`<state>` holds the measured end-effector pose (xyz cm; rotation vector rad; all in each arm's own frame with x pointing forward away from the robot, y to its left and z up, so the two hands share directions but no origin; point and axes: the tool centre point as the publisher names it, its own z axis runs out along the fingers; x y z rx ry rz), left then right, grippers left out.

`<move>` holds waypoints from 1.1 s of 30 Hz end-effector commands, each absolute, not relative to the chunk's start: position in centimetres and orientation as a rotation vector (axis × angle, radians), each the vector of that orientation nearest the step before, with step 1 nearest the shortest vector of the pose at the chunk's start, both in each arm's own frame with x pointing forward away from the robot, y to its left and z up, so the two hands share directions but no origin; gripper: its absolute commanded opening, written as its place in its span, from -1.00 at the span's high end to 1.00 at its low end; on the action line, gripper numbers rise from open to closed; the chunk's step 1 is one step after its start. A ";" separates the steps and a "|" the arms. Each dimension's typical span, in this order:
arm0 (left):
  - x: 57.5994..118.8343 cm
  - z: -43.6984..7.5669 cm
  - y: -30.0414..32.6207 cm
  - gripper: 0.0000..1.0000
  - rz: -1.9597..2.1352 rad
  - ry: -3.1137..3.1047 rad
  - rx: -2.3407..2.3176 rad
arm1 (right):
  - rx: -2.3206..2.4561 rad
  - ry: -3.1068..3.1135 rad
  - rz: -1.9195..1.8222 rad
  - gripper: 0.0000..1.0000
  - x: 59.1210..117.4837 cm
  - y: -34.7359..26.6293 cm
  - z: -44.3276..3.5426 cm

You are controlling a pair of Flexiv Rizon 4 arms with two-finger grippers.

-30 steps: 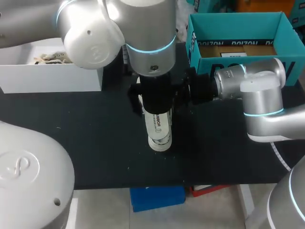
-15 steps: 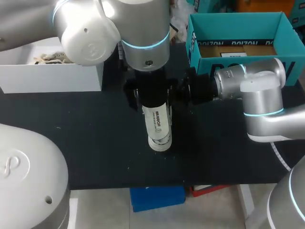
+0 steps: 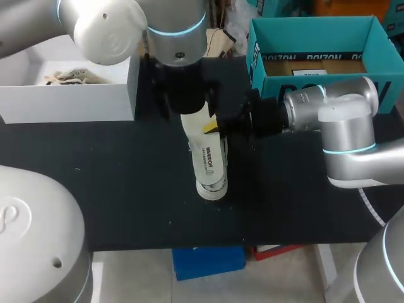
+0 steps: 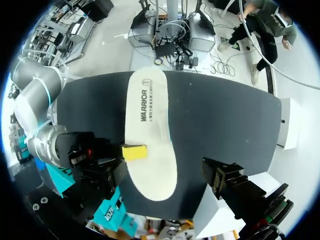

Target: Take the shoe out of the shoebox, open the shoe tongue, remove and reinsert the insole, then place the shoe into the shoebox

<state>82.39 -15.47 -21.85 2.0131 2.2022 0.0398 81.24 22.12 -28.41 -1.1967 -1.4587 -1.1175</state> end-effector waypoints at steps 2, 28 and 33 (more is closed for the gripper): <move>84.8 -22.2 -14.6 -1.00 0.026 2.198 2.024 | -1.199 -1.459 -1.116 1.00 81.2 22.2 -28.4; 89.8 -22.5 -13.7 -1.00 0.014 2.176 2.009 | -1.199 -1.459 -1.116 1.00 81.2 22.2 -28.4; 88.0 -22.5 -14.6 -1.00 -0.001 2.172 2.022 | -1.199 -1.459 -1.116 1.00 81.2 22.2 -28.4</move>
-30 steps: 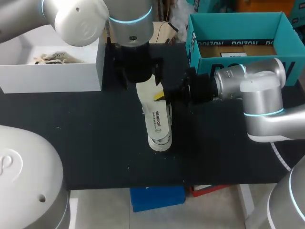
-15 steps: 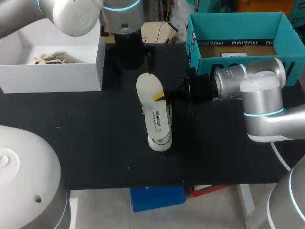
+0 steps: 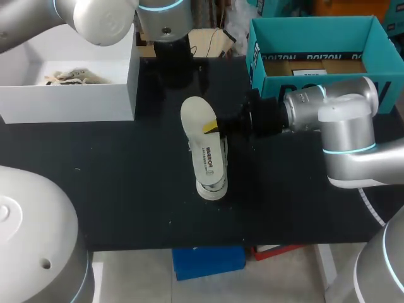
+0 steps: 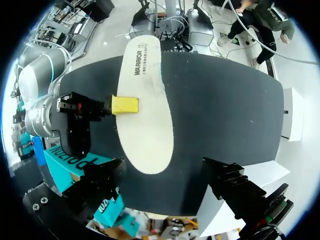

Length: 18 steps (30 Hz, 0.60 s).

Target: Take the shoe out of the shoebox, open the shoe tongue, remove and reinsert the insole, then place the shoe into the shoebox

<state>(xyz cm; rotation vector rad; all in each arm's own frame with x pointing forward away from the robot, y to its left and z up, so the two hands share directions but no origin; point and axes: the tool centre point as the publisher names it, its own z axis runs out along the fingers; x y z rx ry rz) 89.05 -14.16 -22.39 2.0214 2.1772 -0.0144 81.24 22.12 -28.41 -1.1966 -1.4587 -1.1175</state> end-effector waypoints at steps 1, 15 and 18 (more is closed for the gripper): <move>87.6 -22.4 -14.8 -1.00 0.001 2.172 2.024 | -1.199 -1.459 -1.116 1.00 81.2 22.2 -28.4; 81.2 -21.2 -17.2 -1.00 0.007 2.169 2.032 | -1.199 -1.459 -1.116 1.00 81.2 22.2 -28.4; 79.9 -21.4 -17.5 -1.00 -0.004 2.185 2.020 | -1.199 -1.459 -1.116 1.00 81.2 22.2 -28.4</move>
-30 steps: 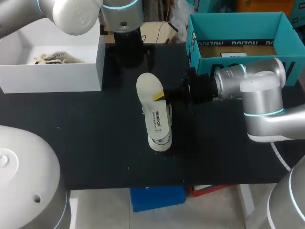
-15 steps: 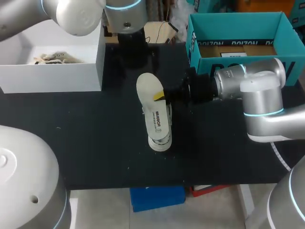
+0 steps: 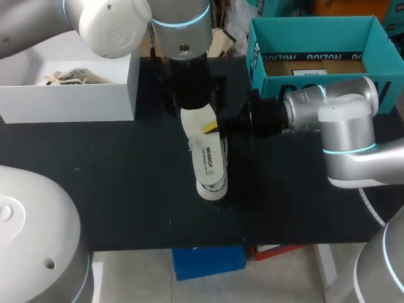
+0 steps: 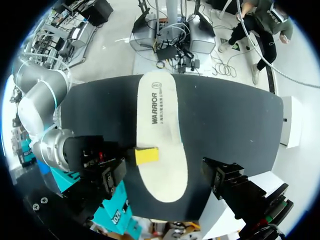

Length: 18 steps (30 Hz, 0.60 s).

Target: Take the shoe out of the shoebox, open the shoe tongue, remove and reinsert the insole, then place the shoe into the shoebox

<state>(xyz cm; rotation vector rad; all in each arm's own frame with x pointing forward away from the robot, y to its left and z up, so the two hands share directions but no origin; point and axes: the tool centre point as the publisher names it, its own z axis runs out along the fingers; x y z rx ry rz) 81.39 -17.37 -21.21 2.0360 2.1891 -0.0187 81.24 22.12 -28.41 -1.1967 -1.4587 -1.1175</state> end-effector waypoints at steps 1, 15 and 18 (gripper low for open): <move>79.4 -21.5 -17.7 -1.00 -0.005 2.186 2.020 | -1.199 -1.459 -1.116 1.00 81.2 22.2 -28.4; 74.3 -22.1 -17.6 -1.00 -0.101 2.198 1.989 | -1.199 -1.459 -1.116 1.00 81.2 22.2 -28.4; 73.5 -21.9 -16.8 -1.00 -0.350 2.042 1.992 | -1.199 -1.459 -1.116 1.00 81.2 22.2 -28.4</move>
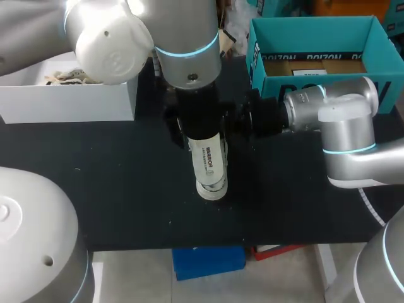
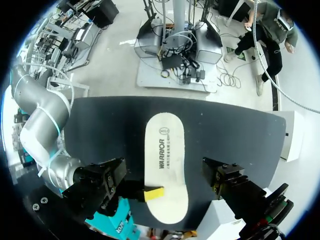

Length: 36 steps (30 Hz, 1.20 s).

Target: Take the shoe out of the shoebox, open the shoe tongue, remove and reinsert the insole, then place the shoe into the shoebox

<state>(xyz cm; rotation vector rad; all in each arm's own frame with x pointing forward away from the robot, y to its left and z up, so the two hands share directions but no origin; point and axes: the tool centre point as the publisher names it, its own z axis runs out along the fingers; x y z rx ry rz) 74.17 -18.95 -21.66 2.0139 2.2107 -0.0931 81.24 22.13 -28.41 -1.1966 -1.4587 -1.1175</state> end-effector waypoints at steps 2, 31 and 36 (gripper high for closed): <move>73.1 -21.8 -16.2 -1.00 -0.537 1.893 1.966 | -1.199 -1.459 -1.116 1.00 81.2 22.2 -28.4; 71.0 -22.7 -14.3 -1.00 -0.775 1.302 1.710 | -1.199 -1.459 -1.116 1.00 81.2 22.2 -28.4; 70.9 -23.7 -13.6 -1.00 -0.686 1.285 1.547 | -1.199 -1.459 -1.116 1.00 81.2 22.2 -28.4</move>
